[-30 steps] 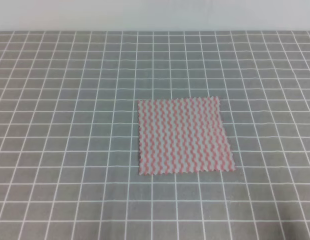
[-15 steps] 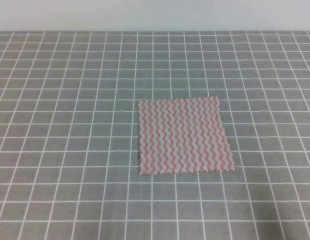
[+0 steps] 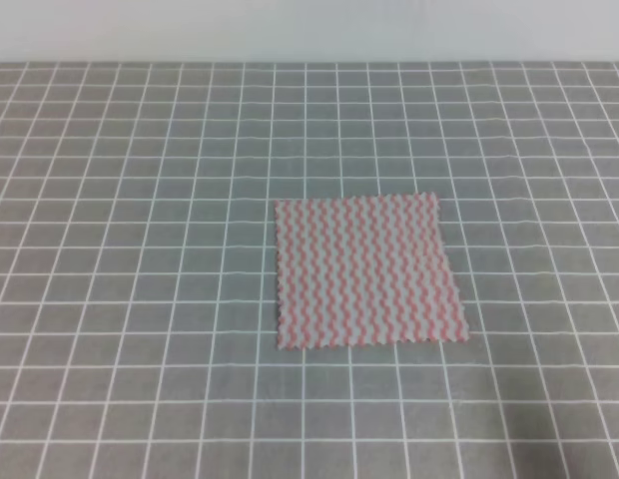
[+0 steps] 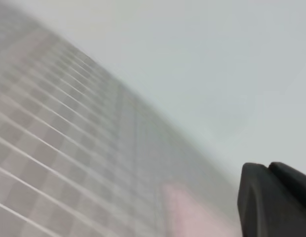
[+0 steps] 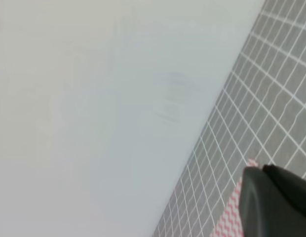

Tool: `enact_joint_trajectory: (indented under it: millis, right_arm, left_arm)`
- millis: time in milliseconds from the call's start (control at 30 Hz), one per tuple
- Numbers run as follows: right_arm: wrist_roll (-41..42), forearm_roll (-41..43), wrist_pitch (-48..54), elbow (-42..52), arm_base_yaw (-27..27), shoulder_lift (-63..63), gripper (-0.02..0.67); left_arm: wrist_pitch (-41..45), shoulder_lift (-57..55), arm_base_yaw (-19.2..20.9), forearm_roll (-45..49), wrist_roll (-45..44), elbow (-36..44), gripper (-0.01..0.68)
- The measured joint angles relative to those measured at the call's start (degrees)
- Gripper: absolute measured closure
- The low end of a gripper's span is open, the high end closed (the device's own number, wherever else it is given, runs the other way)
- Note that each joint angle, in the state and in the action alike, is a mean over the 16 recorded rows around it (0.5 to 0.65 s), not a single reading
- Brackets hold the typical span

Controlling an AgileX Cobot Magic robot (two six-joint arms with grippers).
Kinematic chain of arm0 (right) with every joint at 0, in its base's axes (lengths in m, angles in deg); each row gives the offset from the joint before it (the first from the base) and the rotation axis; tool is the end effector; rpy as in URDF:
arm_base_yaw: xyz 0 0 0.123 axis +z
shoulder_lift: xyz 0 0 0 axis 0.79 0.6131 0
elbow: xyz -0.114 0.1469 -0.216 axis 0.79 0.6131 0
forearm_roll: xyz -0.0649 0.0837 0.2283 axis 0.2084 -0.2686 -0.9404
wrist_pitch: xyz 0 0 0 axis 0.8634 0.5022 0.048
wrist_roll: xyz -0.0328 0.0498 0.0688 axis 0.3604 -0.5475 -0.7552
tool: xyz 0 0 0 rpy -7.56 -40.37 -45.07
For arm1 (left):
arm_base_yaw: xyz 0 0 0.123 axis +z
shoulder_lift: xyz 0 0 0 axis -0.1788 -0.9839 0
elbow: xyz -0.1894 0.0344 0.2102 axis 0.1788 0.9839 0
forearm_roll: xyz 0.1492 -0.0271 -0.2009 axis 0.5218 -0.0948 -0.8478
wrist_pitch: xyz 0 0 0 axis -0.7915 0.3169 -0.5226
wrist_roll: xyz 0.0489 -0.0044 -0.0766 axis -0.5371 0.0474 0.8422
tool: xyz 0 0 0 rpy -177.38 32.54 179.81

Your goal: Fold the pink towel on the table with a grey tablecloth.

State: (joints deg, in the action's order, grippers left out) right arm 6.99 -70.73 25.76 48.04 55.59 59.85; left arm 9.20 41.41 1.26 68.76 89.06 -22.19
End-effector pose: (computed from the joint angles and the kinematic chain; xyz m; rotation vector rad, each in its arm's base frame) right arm 0.0599 0.0101 0.2057 0.8492 1.4391 1.0268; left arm 0.0539 -0.0107 0.1989 -0.2579 1.5851 -0.5317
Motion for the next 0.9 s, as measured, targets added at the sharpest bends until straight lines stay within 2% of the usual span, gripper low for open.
enact_joint_trajectory:
  millis: [100,233,567,733,900]
  right_arm:
    - [0.44,-3.92,0.57,0.00,0.00,0.00,0.667]
    - [3.04,-3.49,3.13,0.00,0.00,0.00,0.667]
    - [12.68,1.56,12.57,-0.14,0.00,1.61,0.666]
    - [17.36,4.53,14.55,-2.22,0.00,6.65,0.666]
    - [22.39,8.02,15.80,-8.18,0.00,16.08,0.666]
  left_arm:
    - [-3.42,-0.11,0.00,-6.22,5.07,-0.09,0.673]
    - [-7.38,-0.14,0.00,-11.31,9.10,-0.01,0.673]
    - [-12.75,-1.82,0.00,-12.77,10.06,-0.87,0.673]
    - [-10.25,-7.45,0.00,-11.76,7.50,-4.95,0.673]
    - [-4.86,-17.87,0.00,-10.47,1.02,-12.39,0.673]
